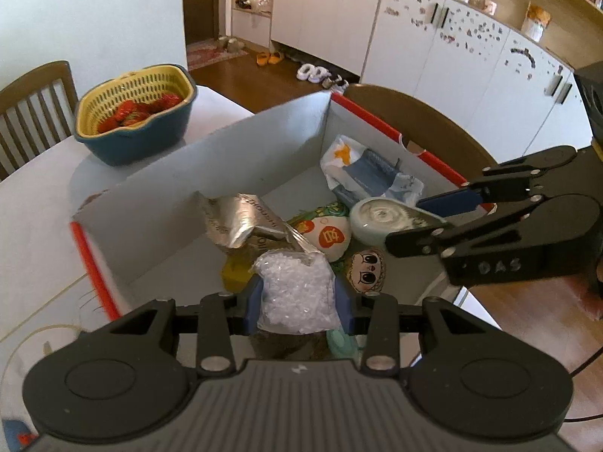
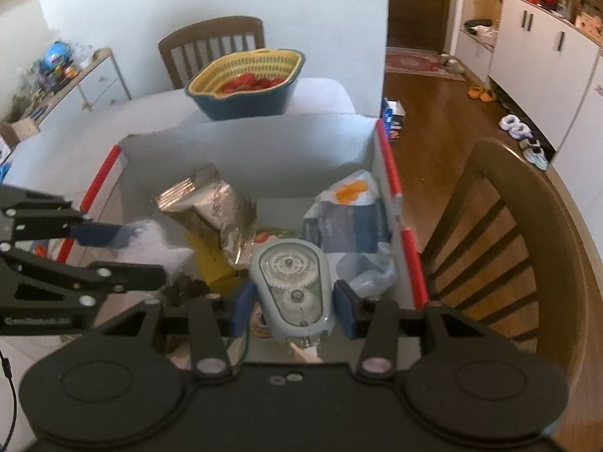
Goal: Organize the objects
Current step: 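Lift and carry the bead bag and gear dispenser over the red box with both tools, then open the left tool to drop the bead bag while the right tool releases the gear dispenser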
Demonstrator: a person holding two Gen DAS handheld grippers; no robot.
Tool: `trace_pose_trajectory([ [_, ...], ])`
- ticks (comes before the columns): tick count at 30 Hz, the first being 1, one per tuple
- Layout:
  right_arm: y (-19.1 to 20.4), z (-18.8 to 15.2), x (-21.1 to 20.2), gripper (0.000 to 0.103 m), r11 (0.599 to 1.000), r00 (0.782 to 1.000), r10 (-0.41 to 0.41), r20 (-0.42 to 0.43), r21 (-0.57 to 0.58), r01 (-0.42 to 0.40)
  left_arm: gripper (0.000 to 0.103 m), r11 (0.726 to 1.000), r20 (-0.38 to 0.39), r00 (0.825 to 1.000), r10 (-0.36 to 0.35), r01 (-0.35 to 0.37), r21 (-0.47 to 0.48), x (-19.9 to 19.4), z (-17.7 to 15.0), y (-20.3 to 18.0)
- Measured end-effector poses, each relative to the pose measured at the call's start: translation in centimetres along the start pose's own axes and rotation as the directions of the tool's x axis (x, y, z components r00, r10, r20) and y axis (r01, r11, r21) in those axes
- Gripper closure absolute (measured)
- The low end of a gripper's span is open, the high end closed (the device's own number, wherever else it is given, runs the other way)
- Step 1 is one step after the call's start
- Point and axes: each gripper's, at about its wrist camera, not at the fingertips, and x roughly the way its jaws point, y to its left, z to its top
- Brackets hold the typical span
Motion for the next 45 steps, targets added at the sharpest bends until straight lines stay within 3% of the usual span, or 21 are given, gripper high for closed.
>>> trace_pose_trajectory([
  [10, 0.0, 0.1, 2.3, 0.058, 0.999, 0.998, 0.032, -0.054, -0.042, -0.034, 0.064, 1.000, -0.073, 0.997, -0.014, 0.016, 0.025, 2.5, 0.1, -0.7],
  [20, -0.7, 0.0, 2.6, 0.058, 0.997, 0.995, 0.079, -0.069, -0.004, -0.079, 0.063, 0.999, -0.143, 0.989, -0.032, 0.029, -0.024, 4.2, 0.6, 0.3],
  [25, -0.9, -0.1, 1.7, 0.051, 0.996, 0.995, 0.084, -0.046, 0.001, -0.084, 0.061, 1.000, -0.146, 0.989, -0.026, 0.024, -0.017, 4.3, 0.3, 0.3],
  [27, -0.9, -0.1, 1.4, 0.049, 0.996, 0.995, 0.089, -0.042, 0.009, -0.089, 0.048, 1.000, -0.149, 0.989, -0.020, 0.016, -0.022, 4.4, 0.2, 0.4],
  [29, -1.0, -0.1, 1.1, 0.048, 0.995, 0.995, 0.094, -0.036, 0.021, -0.093, 0.042, 0.999, -0.148, 0.989, -0.020, 0.016, -0.030, 4.4, 0.0, 0.5],
  [45, -1.1, -0.3, -1.3, 0.039, 0.992, 0.993, 0.120, 0.014, 0.040, -0.121, 0.038, 0.997, -0.072, 0.997, -0.003, -0.003, -0.083, 1.3, -0.5, 1.3],
])
